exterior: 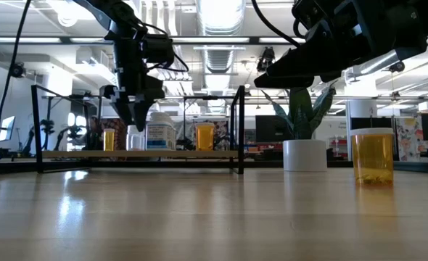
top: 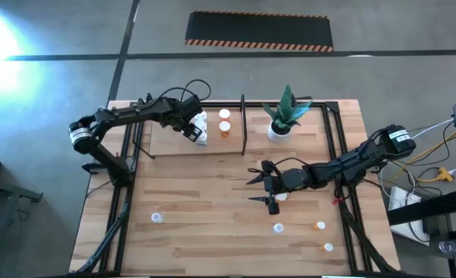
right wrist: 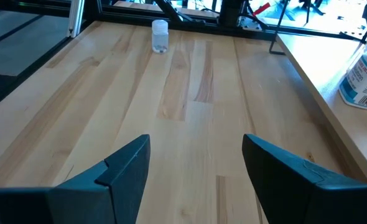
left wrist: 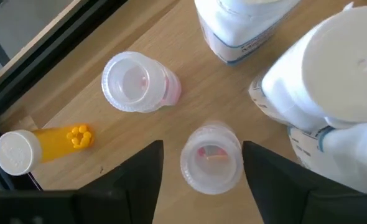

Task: Pick and place medicine bottles onto shelf by color
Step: Put the transparent medicine container onto the shelf

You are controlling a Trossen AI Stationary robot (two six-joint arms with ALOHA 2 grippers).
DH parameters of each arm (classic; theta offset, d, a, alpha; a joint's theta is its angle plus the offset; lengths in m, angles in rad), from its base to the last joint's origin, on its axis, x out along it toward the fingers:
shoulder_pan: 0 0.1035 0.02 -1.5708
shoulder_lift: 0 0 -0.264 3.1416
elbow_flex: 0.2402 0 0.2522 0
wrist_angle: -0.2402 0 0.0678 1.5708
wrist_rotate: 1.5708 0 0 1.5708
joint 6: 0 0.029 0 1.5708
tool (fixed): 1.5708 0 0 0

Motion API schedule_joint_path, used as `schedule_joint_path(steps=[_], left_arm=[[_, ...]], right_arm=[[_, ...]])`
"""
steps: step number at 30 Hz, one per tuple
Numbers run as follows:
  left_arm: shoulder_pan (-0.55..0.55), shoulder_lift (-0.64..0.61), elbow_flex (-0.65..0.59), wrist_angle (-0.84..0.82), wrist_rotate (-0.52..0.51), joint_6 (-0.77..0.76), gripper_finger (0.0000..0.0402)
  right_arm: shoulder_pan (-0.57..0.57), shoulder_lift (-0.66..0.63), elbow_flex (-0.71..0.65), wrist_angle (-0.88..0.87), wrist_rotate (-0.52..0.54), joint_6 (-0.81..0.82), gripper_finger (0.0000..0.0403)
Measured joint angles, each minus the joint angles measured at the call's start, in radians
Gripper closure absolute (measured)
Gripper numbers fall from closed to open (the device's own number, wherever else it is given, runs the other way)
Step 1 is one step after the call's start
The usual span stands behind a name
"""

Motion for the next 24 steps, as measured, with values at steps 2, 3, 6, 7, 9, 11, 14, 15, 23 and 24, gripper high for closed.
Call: schedule_joint_path(steps=[2, 3, 6, 7, 9, 11, 14, 15, 23, 24], left_arm=[[0.0, -0.005, 0.006, -0.024, -0.002, 0.004, 0.0199], [0.0, -0.011, 0.007, -0.028, -0.01, 0.007, 0.0199], [0.0, -0.037, 0.007, -0.029, -0.014, 0.024, 0.0199], [0.0, -0.048, 0.007, -0.029, -0.014, 0.025, 0.0199], [-0.001, -0.072, 0.009, -0.04, -0.015, 0.026, 0.0198], [-0.006, -0.102, 0.021, -0.055, -0.013, 0.025, 0.0198], [-0.031, -0.158, 0.039, -0.12, -0.01, 0.025, 0.0198], [-0.049, -0.182, 0.041, -0.143, -0.003, 0.025, 0.0198], [-0.449, -0.358, -0.008, -0.339, 0.086, -0.069, 0.0198], [-0.526, -0.371, -0.014, -0.361, 0.091, -0.098, 0.0198]], right_arm=[[0.0, 0.0, 0.0, 0.0, 0.0, 0.0, 0.0158], [0.0, 0.0, 0.0, 0.0, 0.0, 0.0, 0.0158], [0.0, 0.0, 0.0, 0.0, 0.0, 0.0, 0.0158], [0.0, 0.0, 0.0, 0.0, 0.0, 0.0, 0.0158], [0.0, 0.0, 0.0, 0.0, 0.0, 0.0, 0.0158], [0.0, 0.0, 0.0, 0.0, 0.0, 0.0, 0.0158], [0.0, 0.0, 0.0, -0.001, 0.0, 0.003, 0.0158], [0.0, 0.0, 0.0, -0.002, 0.0, 0.005, 0.0158], [0.0, 0.0, -0.002, -0.044, 0.0, 0.027, 0.0158], [0.0, 0.0, -0.002, -0.044, 0.0, 0.026, 0.0158]])
